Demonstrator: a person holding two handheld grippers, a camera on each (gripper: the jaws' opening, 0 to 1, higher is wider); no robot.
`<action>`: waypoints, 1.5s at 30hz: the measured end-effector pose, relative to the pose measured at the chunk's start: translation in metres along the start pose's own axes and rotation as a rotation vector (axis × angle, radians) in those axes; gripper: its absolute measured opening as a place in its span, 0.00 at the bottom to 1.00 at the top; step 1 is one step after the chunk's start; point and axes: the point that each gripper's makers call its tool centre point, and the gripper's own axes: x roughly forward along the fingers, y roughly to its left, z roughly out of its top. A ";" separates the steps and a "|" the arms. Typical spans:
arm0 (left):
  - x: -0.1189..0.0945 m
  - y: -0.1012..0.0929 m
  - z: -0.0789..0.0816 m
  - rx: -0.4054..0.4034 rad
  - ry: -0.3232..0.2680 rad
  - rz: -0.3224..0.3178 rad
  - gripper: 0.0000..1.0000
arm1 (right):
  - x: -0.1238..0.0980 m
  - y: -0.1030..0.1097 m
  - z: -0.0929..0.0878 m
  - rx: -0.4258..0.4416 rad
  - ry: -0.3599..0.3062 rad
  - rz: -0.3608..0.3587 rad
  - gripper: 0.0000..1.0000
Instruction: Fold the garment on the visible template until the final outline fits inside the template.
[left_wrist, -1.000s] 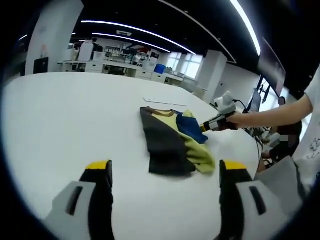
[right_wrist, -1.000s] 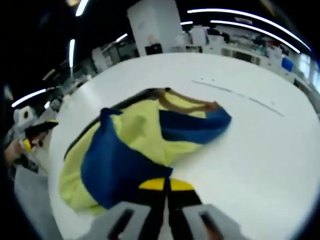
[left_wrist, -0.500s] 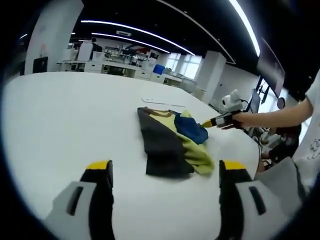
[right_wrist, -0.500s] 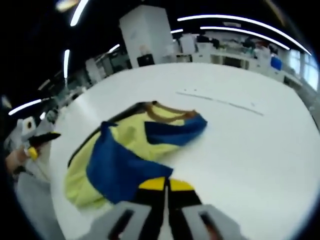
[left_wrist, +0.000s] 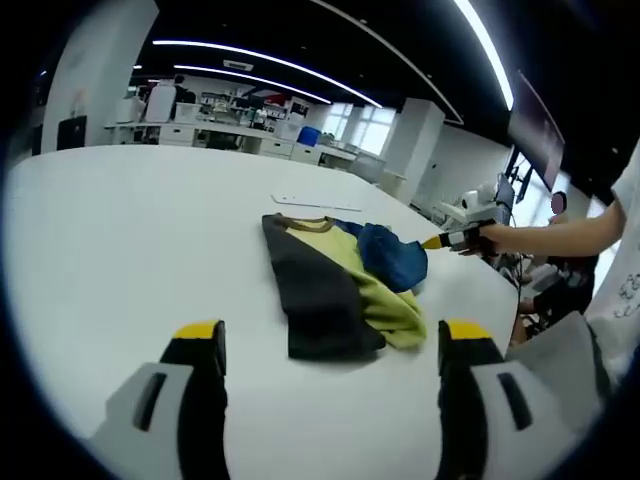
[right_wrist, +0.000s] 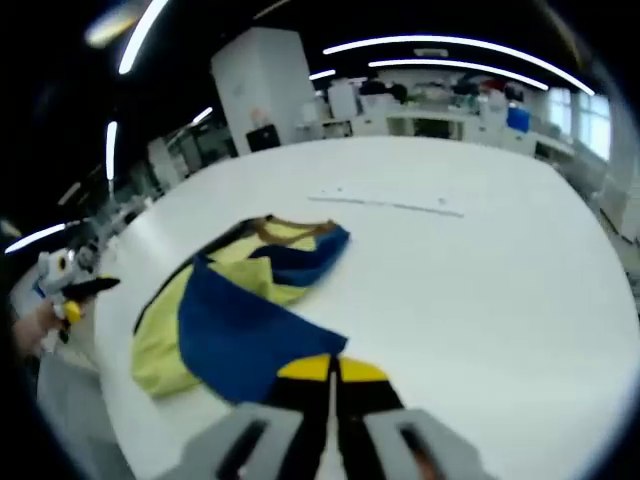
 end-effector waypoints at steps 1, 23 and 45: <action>0.000 0.000 0.000 0.000 0.002 -0.002 0.84 | -0.003 -0.007 -0.002 0.008 0.002 -0.012 0.00; 0.019 -0.004 -0.011 -0.002 0.044 -0.033 0.84 | -0.075 -0.129 -0.040 0.144 0.006 -0.276 0.00; 0.032 -0.003 -0.019 -0.017 0.075 -0.027 0.84 | -0.119 -0.206 -0.041 0.210 0.027 -0.468 0.00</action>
